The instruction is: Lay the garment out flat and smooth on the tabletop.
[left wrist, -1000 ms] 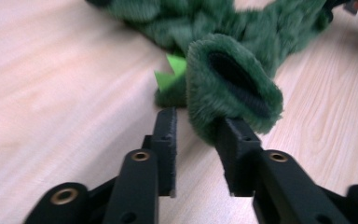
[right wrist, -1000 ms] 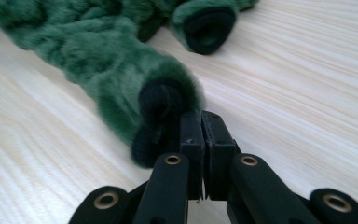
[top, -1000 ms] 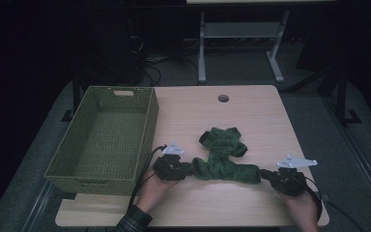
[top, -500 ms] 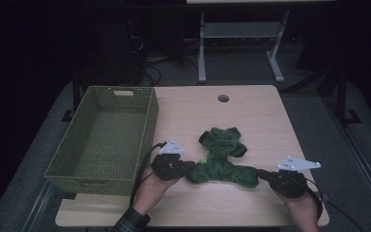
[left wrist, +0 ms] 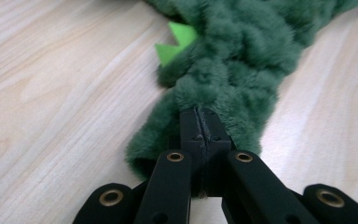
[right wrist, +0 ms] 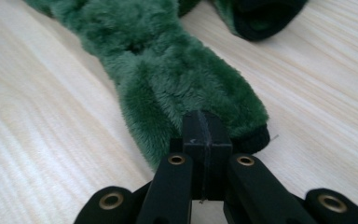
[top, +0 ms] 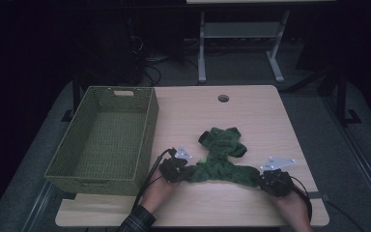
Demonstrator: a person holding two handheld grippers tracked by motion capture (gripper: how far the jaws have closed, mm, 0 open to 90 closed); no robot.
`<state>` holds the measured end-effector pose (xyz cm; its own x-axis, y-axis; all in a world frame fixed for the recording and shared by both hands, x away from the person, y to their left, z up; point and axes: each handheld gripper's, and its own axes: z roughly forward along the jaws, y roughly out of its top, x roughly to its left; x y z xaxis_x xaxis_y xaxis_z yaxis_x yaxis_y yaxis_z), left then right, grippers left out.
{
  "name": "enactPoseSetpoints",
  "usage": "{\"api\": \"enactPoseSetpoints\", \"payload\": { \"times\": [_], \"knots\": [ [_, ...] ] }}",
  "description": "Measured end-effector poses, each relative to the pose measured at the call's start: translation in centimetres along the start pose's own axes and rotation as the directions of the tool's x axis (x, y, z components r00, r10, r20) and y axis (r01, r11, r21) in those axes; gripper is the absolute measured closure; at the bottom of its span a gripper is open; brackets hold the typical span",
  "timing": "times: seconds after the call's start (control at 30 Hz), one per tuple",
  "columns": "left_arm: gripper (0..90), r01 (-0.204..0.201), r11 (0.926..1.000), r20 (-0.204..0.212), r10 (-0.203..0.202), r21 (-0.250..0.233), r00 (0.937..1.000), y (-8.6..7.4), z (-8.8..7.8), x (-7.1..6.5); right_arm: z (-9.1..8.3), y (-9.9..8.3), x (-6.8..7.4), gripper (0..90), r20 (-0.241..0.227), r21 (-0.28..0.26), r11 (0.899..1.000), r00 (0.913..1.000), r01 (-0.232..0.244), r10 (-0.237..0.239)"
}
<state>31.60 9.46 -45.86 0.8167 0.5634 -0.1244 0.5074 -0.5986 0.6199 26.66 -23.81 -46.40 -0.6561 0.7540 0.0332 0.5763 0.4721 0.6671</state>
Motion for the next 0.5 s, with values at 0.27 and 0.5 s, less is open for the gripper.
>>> {"api": "enactPoseSetpoints", "payload": {
  "times": [0.27,0.5],
  "knots": [
    [89.7,0.004,0.9999,0.061,-0.005,0.012,0.9981,-0.8,-0.6,-0.3,-0.6,-0.4,0.1,90.0,0.017,0.036,0.999,0.9999,-0.002,0.001],
    [89.6,0.011,0.9999,0.157,-0.013,0.013,0.9876,-2.3,-1.2,-1.6,-1.8,-1.7,0.7,90.0,-0.004,0.042,0.999,1.0,-0.005,0.005]
  ]
}}
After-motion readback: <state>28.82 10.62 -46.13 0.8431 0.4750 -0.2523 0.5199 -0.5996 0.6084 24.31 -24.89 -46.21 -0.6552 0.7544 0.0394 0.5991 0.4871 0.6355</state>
